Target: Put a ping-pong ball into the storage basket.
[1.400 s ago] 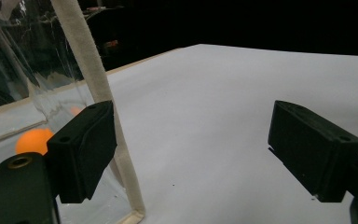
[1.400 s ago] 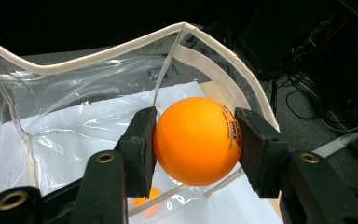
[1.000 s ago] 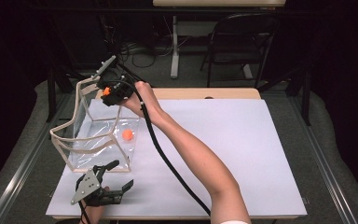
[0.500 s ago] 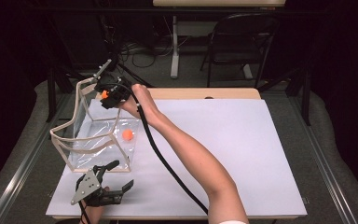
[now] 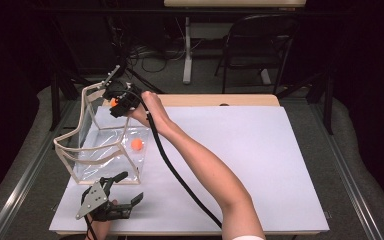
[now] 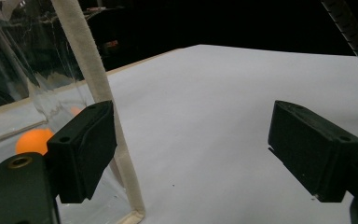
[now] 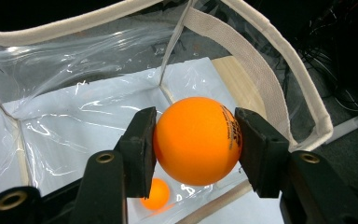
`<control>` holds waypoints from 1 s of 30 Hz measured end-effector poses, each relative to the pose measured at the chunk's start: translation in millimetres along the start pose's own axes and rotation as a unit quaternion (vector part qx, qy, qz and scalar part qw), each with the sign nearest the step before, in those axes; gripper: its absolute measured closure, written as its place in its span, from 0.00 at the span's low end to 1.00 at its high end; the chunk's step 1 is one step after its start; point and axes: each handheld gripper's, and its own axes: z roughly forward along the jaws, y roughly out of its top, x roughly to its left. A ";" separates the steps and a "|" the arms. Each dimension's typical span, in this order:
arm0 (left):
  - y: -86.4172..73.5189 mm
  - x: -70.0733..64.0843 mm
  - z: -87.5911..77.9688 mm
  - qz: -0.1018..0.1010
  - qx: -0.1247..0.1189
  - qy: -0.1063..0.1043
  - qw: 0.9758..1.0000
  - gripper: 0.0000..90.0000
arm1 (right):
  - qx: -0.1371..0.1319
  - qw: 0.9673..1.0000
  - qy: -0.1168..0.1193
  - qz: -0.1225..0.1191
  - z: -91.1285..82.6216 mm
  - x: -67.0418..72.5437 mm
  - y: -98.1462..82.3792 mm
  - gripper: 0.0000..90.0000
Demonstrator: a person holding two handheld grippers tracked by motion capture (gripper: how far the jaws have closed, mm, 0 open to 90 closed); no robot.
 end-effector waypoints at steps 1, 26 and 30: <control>0.0 0.0 0.1 0.000 0.000 0.000 1.000 0.18 | 0.001 1.000 0.001 0.001 0.4 -0.3 -0.1 0.56; 0.2 -0.1 0.1 -0.001 0.002 -0.004 1.000 0.18 | 0.008 1.000 0.000 0.001 7.1 -1.2 -2.3 0.53; 0.1 -0.1 0.3 -0.001 -0.001 -0.001 1.000 0.18 | 0.013 1.000 0.000 0.010 6.5 -1.8 -2.7 0.38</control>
